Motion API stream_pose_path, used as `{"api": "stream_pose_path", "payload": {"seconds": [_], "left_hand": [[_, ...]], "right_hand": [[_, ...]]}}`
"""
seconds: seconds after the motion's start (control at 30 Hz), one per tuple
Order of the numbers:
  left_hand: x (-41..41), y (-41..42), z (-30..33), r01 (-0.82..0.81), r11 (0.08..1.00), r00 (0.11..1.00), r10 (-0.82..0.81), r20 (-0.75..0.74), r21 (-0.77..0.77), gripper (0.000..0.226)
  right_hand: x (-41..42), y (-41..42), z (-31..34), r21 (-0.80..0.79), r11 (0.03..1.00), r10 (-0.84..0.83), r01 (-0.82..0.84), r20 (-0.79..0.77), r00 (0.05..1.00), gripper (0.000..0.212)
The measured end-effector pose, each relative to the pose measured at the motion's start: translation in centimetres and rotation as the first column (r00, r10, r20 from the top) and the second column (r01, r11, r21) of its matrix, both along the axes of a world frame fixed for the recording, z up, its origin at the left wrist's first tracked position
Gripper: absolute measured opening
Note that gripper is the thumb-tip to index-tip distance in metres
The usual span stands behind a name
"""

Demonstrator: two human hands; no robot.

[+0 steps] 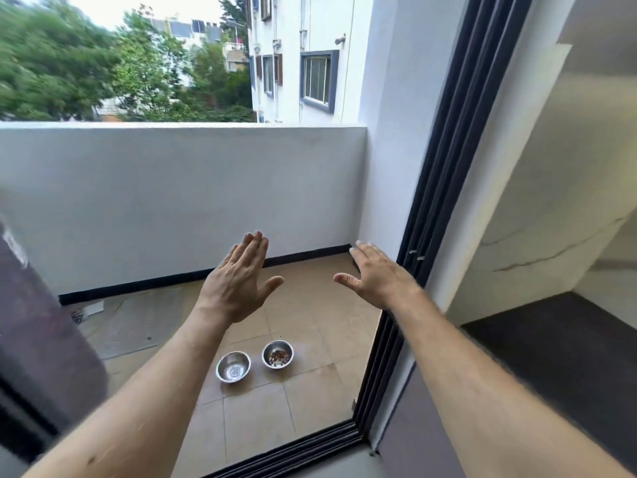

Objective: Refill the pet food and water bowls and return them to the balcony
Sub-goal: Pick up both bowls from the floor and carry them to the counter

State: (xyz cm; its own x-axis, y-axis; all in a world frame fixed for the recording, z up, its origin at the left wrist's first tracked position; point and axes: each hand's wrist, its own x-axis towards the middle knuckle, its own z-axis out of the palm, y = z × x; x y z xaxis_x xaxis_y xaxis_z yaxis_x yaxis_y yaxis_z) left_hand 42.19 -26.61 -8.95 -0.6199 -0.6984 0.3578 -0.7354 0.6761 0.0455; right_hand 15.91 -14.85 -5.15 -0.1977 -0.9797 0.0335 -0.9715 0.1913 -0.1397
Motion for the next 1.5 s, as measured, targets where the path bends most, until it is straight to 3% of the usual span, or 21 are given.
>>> {"api": "stream_pose_path", "payload": {"seconds": [0.17, 0.37, 0.6, 1.03, 1.5], "left_hand": [[2.3, -3.4, -1.3, -0.05, 0.997, 0.998, 0.047, 0.052, 0.054, 0.096], [3.6, -6.4, -4.7, -0.088, 0.989, 0.994, 0.079, 0.075, 0.119, 0.117], [2.1, -10.9, -7.5, -0.13, 0.986, 0.973, 0.107, 0.204, 0.103, 0.105], [1.6, -18.8, -7.1, -0.338, 0.93, 0.93, 0.307, 0.201, 0.144, 0.106], [2.5, -29.3, -15.5, -0.274, 0.915, 0.955, 0.222, 0.198, 0.297, 0.095]], "right_hand": [[1.8, -4.2, -1.6, 0.036, 0.999, 0.016, -0.016, 0.014, 1.0, 0.089], [2.7, -7.9, -5.6, 0.133, 0.989, 0.054, -0.058, 0.034, 0.998, 0.087], [-0.1, -14.9, -8.5, 0.209, 0.968, 0.128, -0.139, 0.063, 0.99, 0.09], [-2.7, -28.1, -10.9, 0.227, 0.929, 0.262, -0.294, 0.162, 0.951, 0.09], [-1.0, -38.3, -18.6, 0.319, 0.911, 0.197, -0.262, 0.222, 0.955, 0.085]]}}
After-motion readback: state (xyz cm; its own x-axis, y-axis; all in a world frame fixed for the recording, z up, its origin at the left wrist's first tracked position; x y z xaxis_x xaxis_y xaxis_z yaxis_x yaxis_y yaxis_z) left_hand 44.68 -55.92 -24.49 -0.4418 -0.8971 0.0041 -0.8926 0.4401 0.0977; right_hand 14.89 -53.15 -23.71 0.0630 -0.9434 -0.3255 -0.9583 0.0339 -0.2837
